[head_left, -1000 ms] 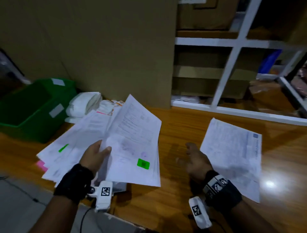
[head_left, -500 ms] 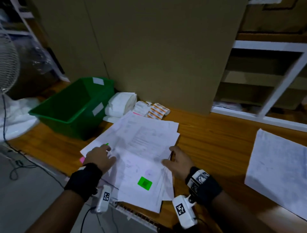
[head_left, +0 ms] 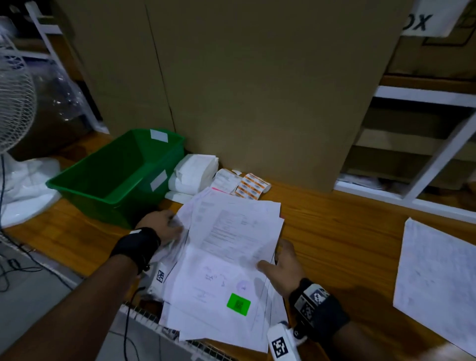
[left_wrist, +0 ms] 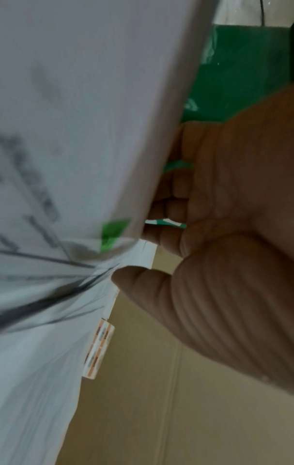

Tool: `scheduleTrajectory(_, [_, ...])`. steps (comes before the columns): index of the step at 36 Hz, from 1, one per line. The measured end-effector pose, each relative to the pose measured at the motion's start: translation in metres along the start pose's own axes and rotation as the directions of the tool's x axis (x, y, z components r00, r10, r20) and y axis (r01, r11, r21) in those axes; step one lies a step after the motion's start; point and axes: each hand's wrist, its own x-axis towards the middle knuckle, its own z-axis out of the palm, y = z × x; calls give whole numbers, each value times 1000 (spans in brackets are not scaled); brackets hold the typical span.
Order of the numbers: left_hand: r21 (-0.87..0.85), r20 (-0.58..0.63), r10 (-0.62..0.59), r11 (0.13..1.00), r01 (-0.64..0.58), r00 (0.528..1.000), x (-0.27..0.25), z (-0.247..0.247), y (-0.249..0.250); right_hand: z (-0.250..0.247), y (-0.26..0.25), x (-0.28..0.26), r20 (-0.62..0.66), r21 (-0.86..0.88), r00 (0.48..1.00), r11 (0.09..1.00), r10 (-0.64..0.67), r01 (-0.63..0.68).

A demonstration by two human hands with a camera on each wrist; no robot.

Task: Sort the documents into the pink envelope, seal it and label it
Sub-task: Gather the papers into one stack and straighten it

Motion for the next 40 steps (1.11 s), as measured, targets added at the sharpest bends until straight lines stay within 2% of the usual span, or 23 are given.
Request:
scheduleTrajectory(3, [-29,61,20,999,-18,998,-1,-2,-1,0,4,3,-11,65,1000,998,25,-24])
scheduleTrajectory(5, [-110,93,29,994,-18,995,-3,0,-2,1,9,7,-14,83,999,995,51,-50])
scheduleTrajectory(8, [-248,55,0,969,13,998,-4,5,-4,3,16,15,-13,99,998,993,61,-59])
scheduleTrajectory(11, [-271,21,-30,962,34,999,-6,5,-2,4,15,18,-26,89,999,996,20,-18])
scheduleTrajectory(16, [-277,71,-8,960,27,997,-7,9,1,9,9,16,12,-5,995,995,-103,103])
scheduleTrajectory(19, [-302,48,-37,952,50,998,-6,11,0,10,12,15,53,-23,993,994,-108,110])
scheduleTrajectory(23, [-379,43,-78,921,88,996,-5,11,-1,9,19,18,20,-46,993,992,-118,119])
scheduleTrajectory(30, [-574,102,-67,811,114,992,-14,23,13,-19,36,13,-67,73,991,990,-119,124])
scheduleTrajectory(36, [-665,114,39,746,47,993,-38,47,46,-71,67,-2,-116,92,985,986,-128,139])
scheduleTrajectory(40, [-626,191,159,780,-5,969,-55,63,79,-110,92,-8,-174,101,981,990,-83,102])
